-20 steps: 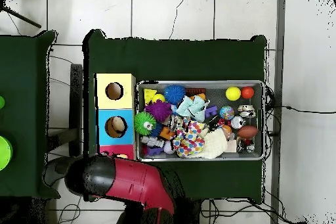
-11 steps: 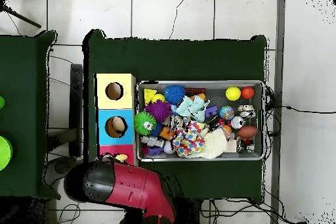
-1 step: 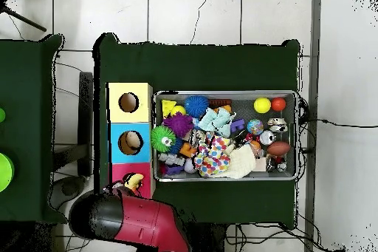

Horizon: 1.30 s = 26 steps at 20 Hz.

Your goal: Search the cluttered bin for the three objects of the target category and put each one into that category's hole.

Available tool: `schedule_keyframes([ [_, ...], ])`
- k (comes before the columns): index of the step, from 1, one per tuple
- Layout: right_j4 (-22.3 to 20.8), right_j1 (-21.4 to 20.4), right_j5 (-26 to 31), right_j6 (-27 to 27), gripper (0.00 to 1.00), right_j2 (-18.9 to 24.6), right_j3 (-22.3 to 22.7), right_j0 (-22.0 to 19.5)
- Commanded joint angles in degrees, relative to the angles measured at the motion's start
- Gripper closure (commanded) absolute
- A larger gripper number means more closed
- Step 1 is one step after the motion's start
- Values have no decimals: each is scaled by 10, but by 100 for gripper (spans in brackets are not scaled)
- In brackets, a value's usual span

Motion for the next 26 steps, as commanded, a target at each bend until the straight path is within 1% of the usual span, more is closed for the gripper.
schedule_keyframes([
  [1, 45, 31, -79, 128, 100, 32, 61, -8],
  [11, 72, 65, -150, 127, 100, 53, 72, -5],
  [17, 83, 76, -168, 121, 100, 58, 69, -5],
  [20, 98, 86, -183, 127, 100, 74, 69, -8],
  [26, 131, 94, -147, 164, 100, 55, 39, 37],
])
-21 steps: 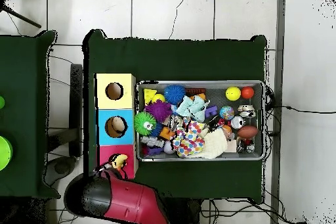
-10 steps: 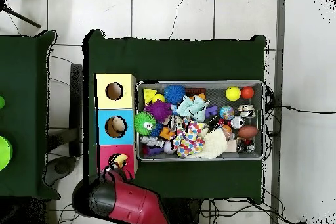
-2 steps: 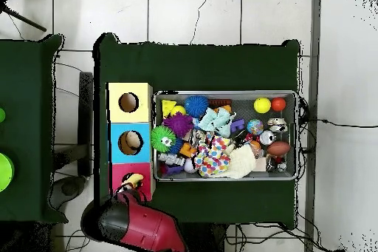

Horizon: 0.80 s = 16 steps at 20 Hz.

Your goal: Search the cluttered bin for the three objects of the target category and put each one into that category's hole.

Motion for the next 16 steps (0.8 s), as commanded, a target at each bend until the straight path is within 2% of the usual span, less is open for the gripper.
schedule_keyframes([
  [1, 59, 30, -1, 169, 100, 37, -24, 32],
  [7, 94, 50, -24, 148, 100, 65, -25, 10],
  [11, 104, 66, -37, 149, 100, 60, -36, 10],
  [15, 96, 76, -88, 124, 100, 91, -22, -29],
  [16, 92, 72, -85, 117, 100, 91, -19, -36],
])
